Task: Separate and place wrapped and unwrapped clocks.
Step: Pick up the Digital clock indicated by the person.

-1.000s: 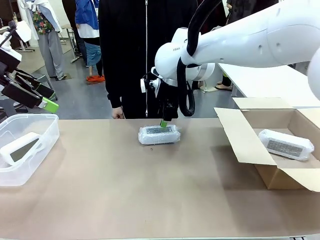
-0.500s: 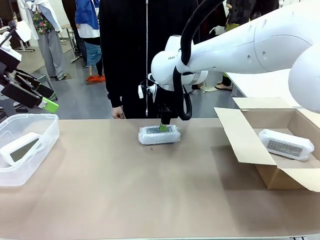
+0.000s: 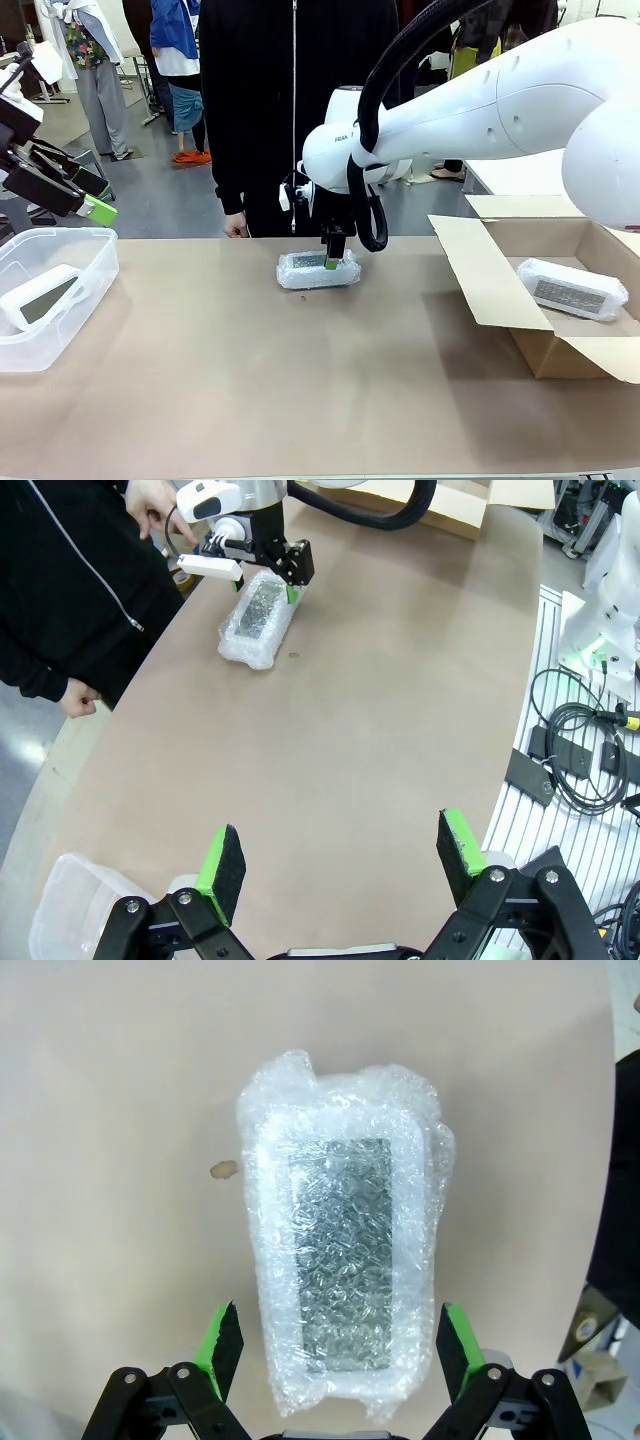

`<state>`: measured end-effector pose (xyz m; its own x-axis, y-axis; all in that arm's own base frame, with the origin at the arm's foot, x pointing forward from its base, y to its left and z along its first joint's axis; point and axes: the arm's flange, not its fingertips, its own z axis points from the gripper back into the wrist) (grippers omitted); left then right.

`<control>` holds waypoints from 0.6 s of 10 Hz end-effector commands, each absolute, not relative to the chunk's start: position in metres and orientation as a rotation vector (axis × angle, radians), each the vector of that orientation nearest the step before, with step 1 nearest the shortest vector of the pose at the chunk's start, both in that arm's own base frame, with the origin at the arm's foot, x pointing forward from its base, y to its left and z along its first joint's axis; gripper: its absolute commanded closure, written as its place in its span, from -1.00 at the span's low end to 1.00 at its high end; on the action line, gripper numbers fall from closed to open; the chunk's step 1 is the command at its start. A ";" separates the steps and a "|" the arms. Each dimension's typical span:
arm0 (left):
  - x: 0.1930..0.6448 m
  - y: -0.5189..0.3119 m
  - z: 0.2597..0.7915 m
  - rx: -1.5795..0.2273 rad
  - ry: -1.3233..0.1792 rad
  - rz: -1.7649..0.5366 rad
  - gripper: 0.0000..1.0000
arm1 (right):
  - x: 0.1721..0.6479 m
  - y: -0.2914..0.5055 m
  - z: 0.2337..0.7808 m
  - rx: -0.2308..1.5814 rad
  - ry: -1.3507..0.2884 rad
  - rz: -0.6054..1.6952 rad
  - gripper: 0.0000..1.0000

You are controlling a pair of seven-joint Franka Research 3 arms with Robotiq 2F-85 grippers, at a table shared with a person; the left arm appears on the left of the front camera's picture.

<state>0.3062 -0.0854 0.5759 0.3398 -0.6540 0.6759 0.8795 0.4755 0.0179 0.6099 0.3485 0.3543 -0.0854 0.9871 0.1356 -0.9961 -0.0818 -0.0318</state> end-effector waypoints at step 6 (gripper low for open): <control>0.306 -0.085 0.576 -0.387 -0.680 -1.029 -1.00 | 0.623 0.368 0.341 0.051 -0.092 1.644 -1.00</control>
